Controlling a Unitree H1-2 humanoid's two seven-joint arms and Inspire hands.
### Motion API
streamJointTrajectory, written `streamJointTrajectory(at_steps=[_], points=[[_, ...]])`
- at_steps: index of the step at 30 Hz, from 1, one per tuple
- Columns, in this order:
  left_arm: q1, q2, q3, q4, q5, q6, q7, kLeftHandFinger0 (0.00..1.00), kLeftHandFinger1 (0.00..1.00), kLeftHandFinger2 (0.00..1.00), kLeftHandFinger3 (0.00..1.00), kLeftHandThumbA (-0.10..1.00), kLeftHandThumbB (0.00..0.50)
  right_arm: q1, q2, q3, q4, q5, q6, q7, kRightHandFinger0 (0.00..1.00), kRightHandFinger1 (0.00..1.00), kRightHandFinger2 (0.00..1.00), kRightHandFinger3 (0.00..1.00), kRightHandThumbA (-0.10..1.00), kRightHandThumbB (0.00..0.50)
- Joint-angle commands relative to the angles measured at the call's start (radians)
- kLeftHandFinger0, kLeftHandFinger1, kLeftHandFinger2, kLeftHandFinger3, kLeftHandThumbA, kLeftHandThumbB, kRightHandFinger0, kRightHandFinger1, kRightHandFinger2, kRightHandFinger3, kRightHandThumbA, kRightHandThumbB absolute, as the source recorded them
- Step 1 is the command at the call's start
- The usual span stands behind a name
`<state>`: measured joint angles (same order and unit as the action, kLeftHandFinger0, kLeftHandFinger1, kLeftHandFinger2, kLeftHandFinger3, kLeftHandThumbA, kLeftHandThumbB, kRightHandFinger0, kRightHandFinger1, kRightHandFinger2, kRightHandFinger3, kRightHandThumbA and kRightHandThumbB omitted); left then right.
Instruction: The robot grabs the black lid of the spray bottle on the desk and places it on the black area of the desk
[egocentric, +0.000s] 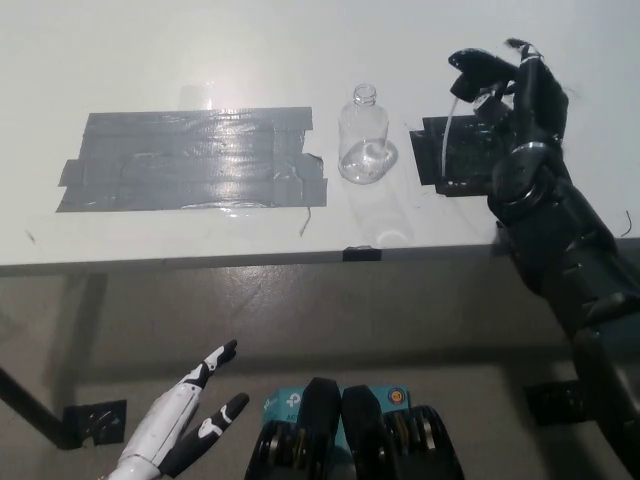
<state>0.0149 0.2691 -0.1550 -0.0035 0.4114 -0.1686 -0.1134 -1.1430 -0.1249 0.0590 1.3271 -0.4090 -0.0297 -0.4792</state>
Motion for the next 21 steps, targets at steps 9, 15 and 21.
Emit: streamJointTrajectory(at_steps=[9, 15, 21], points=[[0.013, 0.018, 0.007, -0.03, 0.04, -0.026, 0.03, 1.0, 1.0, 1.0, 1.0, 1.0, 0.213, -0.071, -0.017, 0.074, -0.12, 0.045, 0.044, 0.251, 1.0, 1.0, 1.0, 1.0, 0.48, 0.365], [-0.001, 0.018, 0.011, -0.03, 0.041, -0.02, 0.025, 1.0, 1.0, 1.0, 1.0, 1.0, 0.214, -0.08, -0.025, 0.101, -0.165, 0.045, 0.087, 0.268, 1.0, 1.0, 1.0, 1.0, 0.48, 0.364], [0.003, 0.017, 0.018, -0.024, 0.033, -0.041, 0.034, 1.0, 1.0, 1.0, 1.0, 1.0, 0.222, -0.062, -0.041, 0.108, -0.24, 0.045, 0.122, 0.279, 1.0, 1.0, 1.0, 1.0, 0.47, 0.353]])
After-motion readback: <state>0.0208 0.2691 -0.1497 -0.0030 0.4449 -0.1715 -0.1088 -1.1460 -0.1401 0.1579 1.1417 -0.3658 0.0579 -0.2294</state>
